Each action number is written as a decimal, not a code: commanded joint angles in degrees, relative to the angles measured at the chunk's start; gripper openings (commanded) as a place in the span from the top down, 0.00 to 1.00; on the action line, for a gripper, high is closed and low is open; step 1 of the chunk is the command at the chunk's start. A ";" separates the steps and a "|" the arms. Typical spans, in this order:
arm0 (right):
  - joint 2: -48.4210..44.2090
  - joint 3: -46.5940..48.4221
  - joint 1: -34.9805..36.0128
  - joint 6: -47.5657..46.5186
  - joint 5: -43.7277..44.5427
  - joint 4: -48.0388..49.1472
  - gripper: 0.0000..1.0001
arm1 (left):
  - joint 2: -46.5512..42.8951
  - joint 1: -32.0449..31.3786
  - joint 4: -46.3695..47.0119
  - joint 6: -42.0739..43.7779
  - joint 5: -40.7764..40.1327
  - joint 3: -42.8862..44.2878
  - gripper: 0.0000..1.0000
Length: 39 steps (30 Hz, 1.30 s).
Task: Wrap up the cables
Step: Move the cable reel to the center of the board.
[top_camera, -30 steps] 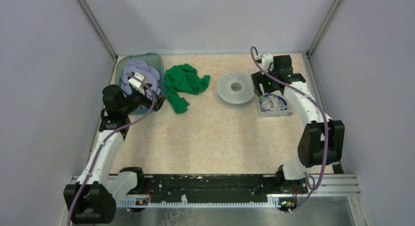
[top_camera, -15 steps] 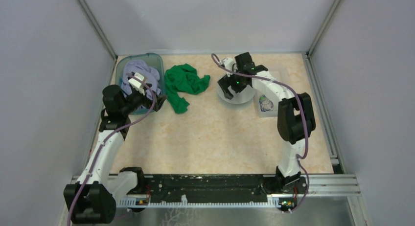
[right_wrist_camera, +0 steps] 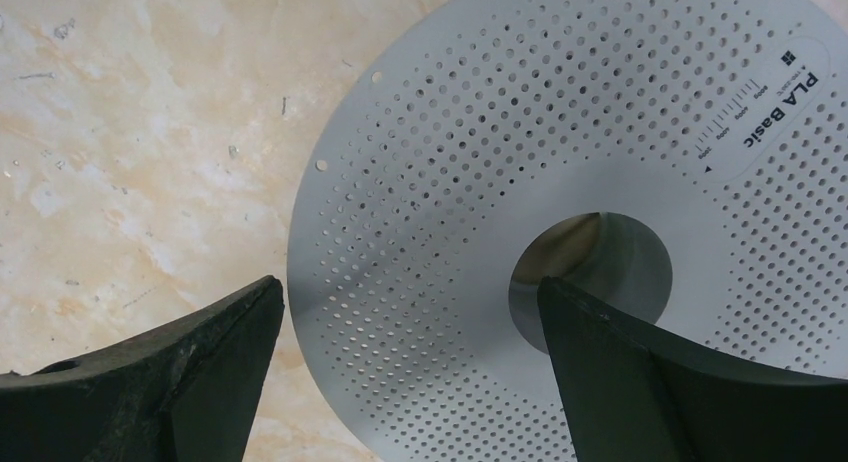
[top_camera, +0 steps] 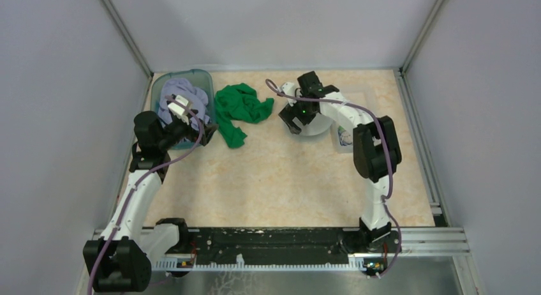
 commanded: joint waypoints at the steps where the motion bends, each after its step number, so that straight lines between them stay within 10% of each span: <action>1: 2.10 3.99 0.74 -2.34 0.07 -0.91 0.02 | -0.07 0.37 1.89 0.90 0.47 -0.41 0.00; 10: 0.17 0.45 5.46 -5.58 3.13 -1.48 0.37 | -0.02 0.42 1.78 0.92 0.29 -0.29 0.00; 22: -19.72 -23.10 21.23 -3.69 5.94 6.21 0.50 | 1.94 0.40 2.19 -2.01 -1.29 1.56 0.00; 32: -23.55 -28.09 31.27 -1.95 6.28 8.33 0.48 | 5.44 0.41 0.41 -2.70 -3.94 3.53 0.00; 39: -23.58 -28.34 31.28 -1.39 6.74 8.70 0.11 | 3.91 0.45 1.31 -2.44 -4.10 2.58 0.00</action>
